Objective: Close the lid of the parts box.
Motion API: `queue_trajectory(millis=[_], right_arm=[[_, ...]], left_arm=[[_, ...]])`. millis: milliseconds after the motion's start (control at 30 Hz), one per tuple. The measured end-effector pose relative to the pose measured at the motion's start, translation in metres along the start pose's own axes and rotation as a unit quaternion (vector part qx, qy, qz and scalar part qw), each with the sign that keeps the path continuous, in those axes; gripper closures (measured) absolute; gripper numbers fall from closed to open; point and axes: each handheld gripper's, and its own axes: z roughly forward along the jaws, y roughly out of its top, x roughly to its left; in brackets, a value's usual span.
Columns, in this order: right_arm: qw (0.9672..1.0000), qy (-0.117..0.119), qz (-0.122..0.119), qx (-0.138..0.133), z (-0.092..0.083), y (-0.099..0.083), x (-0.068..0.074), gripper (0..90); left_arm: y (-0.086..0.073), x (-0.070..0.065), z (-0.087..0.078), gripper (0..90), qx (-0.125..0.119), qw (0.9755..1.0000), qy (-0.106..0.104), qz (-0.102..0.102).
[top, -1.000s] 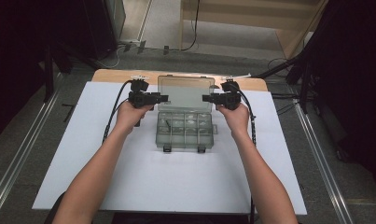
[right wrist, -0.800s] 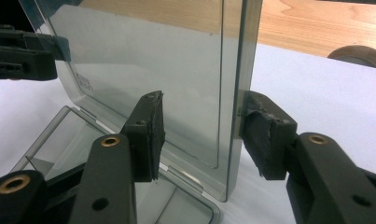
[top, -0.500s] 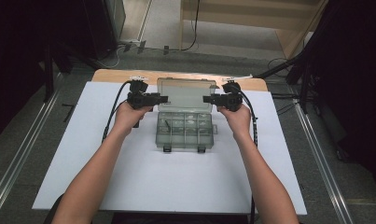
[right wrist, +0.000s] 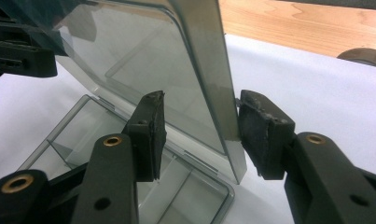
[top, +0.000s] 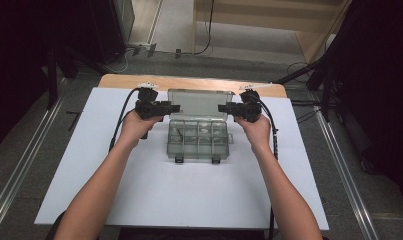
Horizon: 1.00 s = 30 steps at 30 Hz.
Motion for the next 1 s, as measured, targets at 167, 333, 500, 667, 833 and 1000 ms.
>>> queue_trajectory(millis=[167,333,500,667,833,1000], right_arm=[[1.0000,0.007,-0.001,-0.001,-0.003,-0.002,0.001,53.2],[0.9999,0.011,-0.005,-0.005,-0.005,-0.005,0.003,52.6],[0.9998,0.016,-0.011,-0.009,-0.007,-0.009,0.003,51.9],[0.9996,0.022,-0.012,-0.012,-0.008,-0.011,0.003,51.4],[0.9996,0.018,-0.019,-0.010,-0.008,-0.012,0.005,51.2],[0.9996,0.015,-0.024,-0.010,-0.009,-0.012,0.007,51.1]], left_arm=[[-0.001,-0.004,-0.002,48.0,0.003,0.9999,0.003,0.009],[-0.003,-0.005,-0.004,48.0,0.003,0.9999,0.003,0.013],[-0.005,-0.005,-0.005,47.8,0.007,0.9998,0.003,0.017],[-0.005,-0.007,-0.007,44.4,0.014,0.9998,0.007,0.015],[-0.005,-0.007,-0.011,39.1,0.020,0.9997,0.002,0.009],[-0.004,-0.006,-0.017,35.6,0.023,0.9997,-0.005,0.006]])
